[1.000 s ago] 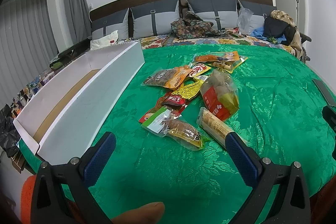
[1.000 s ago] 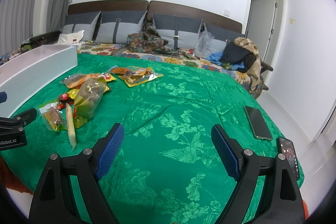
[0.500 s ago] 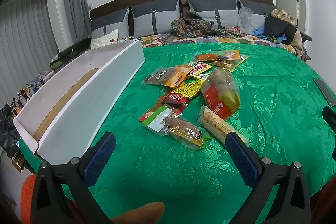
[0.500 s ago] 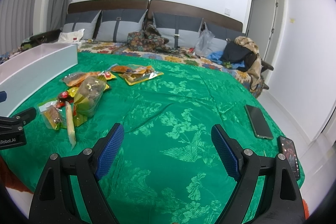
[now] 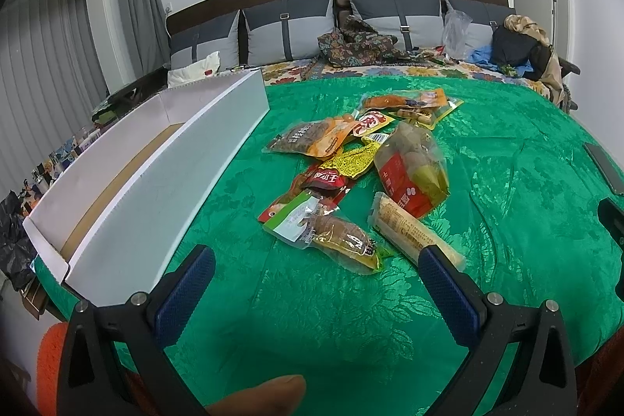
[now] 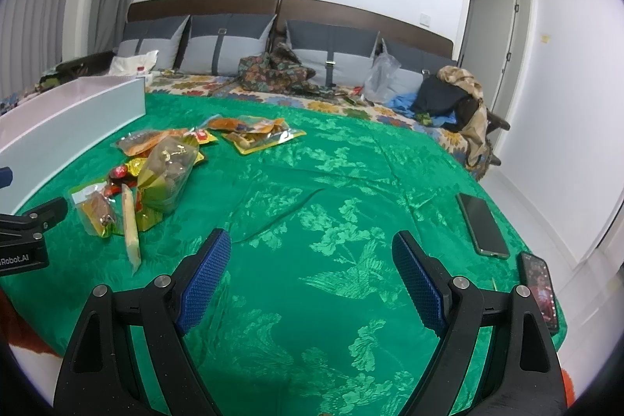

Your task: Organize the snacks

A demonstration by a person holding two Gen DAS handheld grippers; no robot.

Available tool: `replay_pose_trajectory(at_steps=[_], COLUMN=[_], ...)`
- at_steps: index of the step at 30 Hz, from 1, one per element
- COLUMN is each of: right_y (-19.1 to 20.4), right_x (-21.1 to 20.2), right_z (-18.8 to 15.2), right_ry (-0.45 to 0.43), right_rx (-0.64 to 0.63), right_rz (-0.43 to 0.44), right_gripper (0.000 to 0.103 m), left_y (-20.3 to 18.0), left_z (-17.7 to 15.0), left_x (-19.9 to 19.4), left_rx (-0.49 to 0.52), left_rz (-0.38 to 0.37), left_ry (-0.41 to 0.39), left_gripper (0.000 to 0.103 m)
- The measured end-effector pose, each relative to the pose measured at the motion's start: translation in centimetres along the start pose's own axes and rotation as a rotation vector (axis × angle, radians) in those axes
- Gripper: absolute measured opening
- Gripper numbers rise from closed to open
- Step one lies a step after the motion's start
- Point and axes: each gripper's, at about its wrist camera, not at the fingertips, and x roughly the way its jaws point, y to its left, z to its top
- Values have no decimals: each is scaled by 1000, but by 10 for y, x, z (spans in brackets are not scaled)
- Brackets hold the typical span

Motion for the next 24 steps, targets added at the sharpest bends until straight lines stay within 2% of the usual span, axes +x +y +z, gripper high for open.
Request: replay_pose_trajectory(at_steps=[24], right_y=[2], right_x=[16], right_z=[-7], right_ry=[52], right_rx=[-7], right_rz=[19], right_gripper=[87], left_y=[0], left_z=[-9], left_x=[18], left_rx=[-2], left_rz=[5], left_ry=[62], left_gripper=[103])
